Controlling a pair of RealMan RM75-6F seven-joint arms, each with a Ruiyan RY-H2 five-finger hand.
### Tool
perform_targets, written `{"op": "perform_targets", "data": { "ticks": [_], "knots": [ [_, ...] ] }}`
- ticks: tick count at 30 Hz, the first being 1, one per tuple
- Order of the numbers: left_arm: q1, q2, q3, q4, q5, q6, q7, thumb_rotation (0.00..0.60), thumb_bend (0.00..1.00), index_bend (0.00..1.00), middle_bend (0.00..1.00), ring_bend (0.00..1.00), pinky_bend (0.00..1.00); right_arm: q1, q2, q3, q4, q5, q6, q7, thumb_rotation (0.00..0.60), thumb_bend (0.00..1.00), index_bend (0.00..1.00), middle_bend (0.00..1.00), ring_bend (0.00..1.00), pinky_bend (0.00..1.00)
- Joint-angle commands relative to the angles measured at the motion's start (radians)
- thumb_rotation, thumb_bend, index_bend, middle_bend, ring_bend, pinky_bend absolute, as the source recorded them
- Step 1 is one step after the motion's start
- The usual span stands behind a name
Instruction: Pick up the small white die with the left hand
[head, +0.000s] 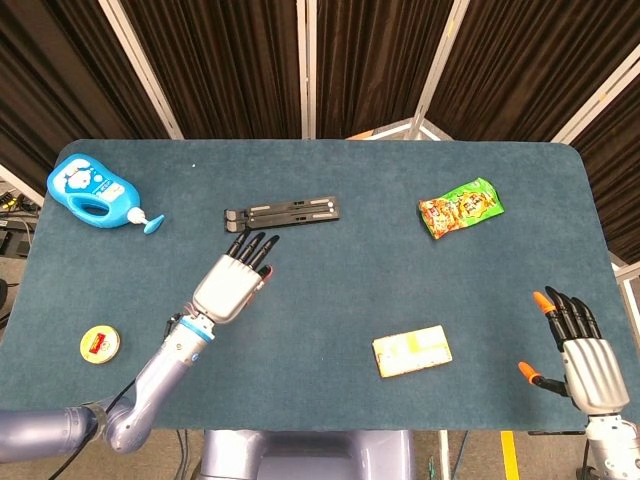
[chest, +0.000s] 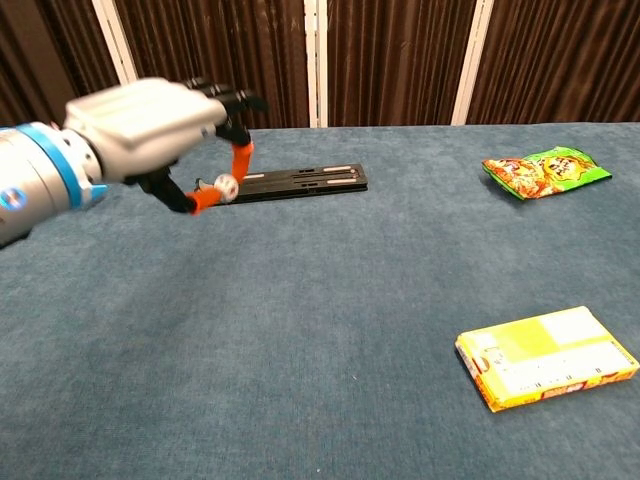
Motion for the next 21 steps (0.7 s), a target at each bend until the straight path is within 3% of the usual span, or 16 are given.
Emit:
{"op": "perform_targets", "data": {
  "ticks": [1, 7, 15, 21],
  "knots": [
    [0.023, 0.022, 0.0, -0.024, 0.022, 0.046, -0.005, 0.6, 0.46, 0.2, 0.0, 0.0, 0.0, -0.001, -0.002, -0.003, -0.001, -0.001, -0.003, -0.006, 0.6, 0.08, 0.0, 0.0, 0.0, 0.0],
    [0.072, 0.029, 0.052, -0.029, 0.07, 0.095, -0.038, 0.6, 0.46, 0.16, 0.0, 0.0, 0.0, -0.001, -0.003, -0.004, -0.003, -0.002, -0.003, -0.014, 0.6, 0.08, 0.0, 0.0, 0.0, 0.0],
    [0.22, 0.047, 0.169, 0.046, 0.206, 0.262, -0.162, 0.6, 0.45, 0.16, 0.0, 0.0, 0.0, 0.0, -0.006, -0.001, 0.002, 0.003, -0.006, -0.02, 0.6, 0.08, 0.0, 0.0, 0.0, 0.0],
    [0.342, 0.1, 0.232, 0.07, 0.272, 0.399, -0.257, 0.6, 0.36, 0.13, 0.0, 0.0, 0.0, 0.0, -0.011, 0.002, 0.007, 0.007, -0.005, -0.031, 0.6, 0.08, 0.0, 0.0, 0.0, 0.0]
  ]
}}
